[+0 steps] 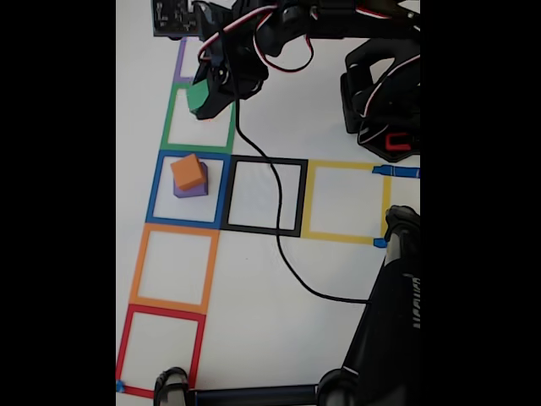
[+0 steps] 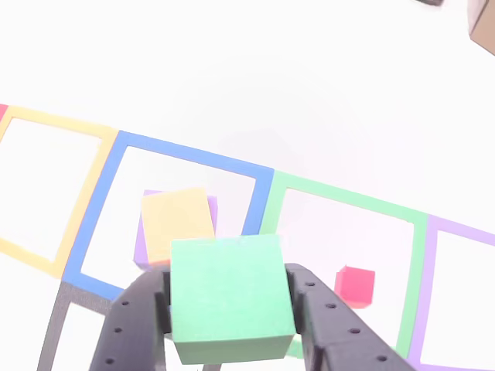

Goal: Tower of hanoi

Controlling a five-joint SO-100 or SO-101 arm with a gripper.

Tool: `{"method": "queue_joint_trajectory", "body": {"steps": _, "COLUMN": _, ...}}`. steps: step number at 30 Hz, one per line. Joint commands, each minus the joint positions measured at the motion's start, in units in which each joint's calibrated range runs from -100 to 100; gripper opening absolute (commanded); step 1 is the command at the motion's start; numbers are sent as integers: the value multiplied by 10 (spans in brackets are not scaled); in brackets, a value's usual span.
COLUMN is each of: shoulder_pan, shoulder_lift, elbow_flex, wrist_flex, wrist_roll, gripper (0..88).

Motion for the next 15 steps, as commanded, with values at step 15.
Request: {"method": "queue_joint_trajectory", "body": {"steps": 15, "shoulder_pan": -69, "shoulder_lift": 156, "elbow_flex": 273, "wrist_flex": -555, "wrist_roll": 4, "gripper": 36}}
